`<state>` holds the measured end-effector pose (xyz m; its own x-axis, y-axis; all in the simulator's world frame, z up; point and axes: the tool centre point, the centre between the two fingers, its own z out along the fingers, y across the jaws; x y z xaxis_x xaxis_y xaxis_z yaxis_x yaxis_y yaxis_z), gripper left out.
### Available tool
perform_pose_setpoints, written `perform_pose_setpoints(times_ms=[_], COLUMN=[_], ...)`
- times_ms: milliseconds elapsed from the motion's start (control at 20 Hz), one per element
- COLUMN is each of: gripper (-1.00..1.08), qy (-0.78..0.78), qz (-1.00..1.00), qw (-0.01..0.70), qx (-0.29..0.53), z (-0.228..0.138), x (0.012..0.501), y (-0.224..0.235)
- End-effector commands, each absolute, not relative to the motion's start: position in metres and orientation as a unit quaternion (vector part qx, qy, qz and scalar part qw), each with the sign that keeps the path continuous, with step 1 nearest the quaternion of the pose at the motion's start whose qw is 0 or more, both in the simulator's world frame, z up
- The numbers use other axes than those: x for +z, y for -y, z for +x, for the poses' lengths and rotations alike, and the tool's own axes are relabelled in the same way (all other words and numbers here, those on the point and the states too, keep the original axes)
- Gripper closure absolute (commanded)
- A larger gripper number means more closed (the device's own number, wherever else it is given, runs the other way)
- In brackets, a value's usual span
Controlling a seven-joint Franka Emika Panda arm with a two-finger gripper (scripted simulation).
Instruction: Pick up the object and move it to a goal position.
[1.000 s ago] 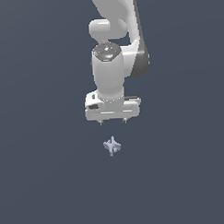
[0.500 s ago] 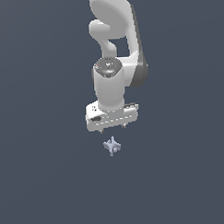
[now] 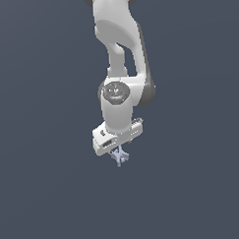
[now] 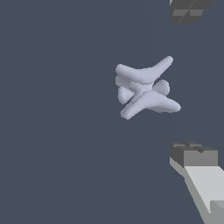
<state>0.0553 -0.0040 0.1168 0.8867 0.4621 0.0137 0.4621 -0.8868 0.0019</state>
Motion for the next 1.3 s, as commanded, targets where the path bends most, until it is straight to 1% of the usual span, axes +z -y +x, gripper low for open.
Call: perform_pose_setpoints(times_ms=[0, 400, 800, 1250], gripper=[-0.92, -0.92, -0.92, -0.92], qy=[0.263, 0.308, 0.311, 0.313], qz=[-0.965, -0.951, -0.950, -0.950], qw=[0.000, 0.000, 0.000, 0.000], qx=[-0.005, -0.001, 0.000, 0.000], z=[0.059, 0.064, 0.064, 0.063], x=[0.109, 0.093, 0.087, 0.046], y=[0.005, 0.007, 0.007, 0.007])
